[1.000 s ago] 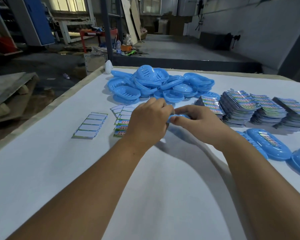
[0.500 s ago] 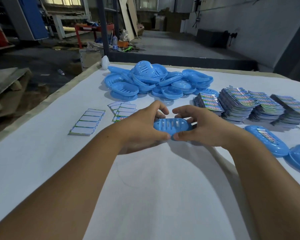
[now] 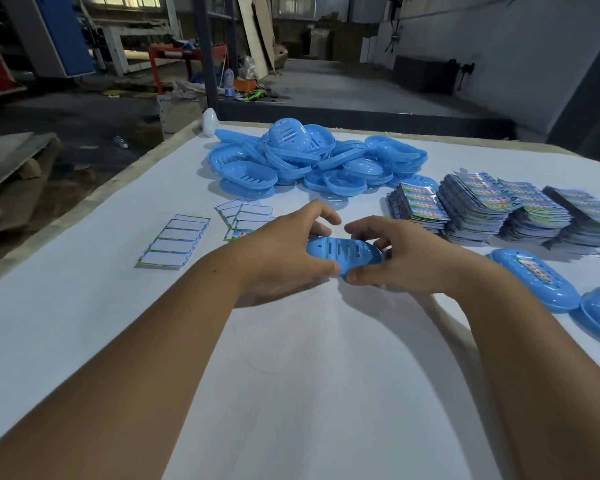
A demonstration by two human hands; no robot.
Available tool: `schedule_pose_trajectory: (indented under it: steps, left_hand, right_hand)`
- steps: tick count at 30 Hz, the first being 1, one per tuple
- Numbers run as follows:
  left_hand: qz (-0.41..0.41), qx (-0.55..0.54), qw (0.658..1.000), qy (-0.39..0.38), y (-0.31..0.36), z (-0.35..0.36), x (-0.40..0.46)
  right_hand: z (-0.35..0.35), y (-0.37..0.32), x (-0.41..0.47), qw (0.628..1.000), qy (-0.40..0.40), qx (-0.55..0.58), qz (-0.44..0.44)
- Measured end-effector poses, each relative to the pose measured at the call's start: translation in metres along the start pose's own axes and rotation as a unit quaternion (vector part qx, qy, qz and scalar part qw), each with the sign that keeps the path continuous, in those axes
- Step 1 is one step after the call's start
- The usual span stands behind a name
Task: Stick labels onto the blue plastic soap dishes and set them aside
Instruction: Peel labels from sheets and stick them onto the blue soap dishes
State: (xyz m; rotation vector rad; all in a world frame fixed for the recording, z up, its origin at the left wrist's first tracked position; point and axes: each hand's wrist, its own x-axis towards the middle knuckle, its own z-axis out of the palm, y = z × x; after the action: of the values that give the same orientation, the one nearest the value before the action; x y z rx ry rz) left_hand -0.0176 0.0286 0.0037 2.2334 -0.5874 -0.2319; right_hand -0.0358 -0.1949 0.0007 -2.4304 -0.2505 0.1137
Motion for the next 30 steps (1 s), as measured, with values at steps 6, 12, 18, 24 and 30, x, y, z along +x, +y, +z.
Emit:
schedule_pose_trajectory:
  steps: [6, 12, 18, 24, 30]
  left_hand:
    - [-0.113, 0.075, 0.968, 0.211, -0.001, -0.043, 0.002]
    - [-0.272, 0.237, 0.920, 0.155, -0.014, -0.060, -0.011]
    - [-0.267, 0.214, 0.928, 0.149, -0.018, -0.061, -0.011]
    - [-0.271, 0.155, 0.934, 0.172, -0.017, -0.062, -0.012]
    - [-0.279, 0.175, 0.927, 0.179, -0.018, -0.062, -0.008]
  right_hand:
    - [0.001, 0.002, 0.001, 0.994, 0.110, 0.016, -0.010]
    - [0.004, 0.001, 0.003, 0.988, 0.149, -0.010, -0.025]
    - [0.007, -0.004, 0.002, 0.989, 0.139, -0.031, -0.030]
    - [0.010, -0.005, 0.002, 0.990, 0.129, -0.045, -0.037]
    - [0.010, -0.007, 0.003, 0.989, 0.135, -0.035, -0.047]
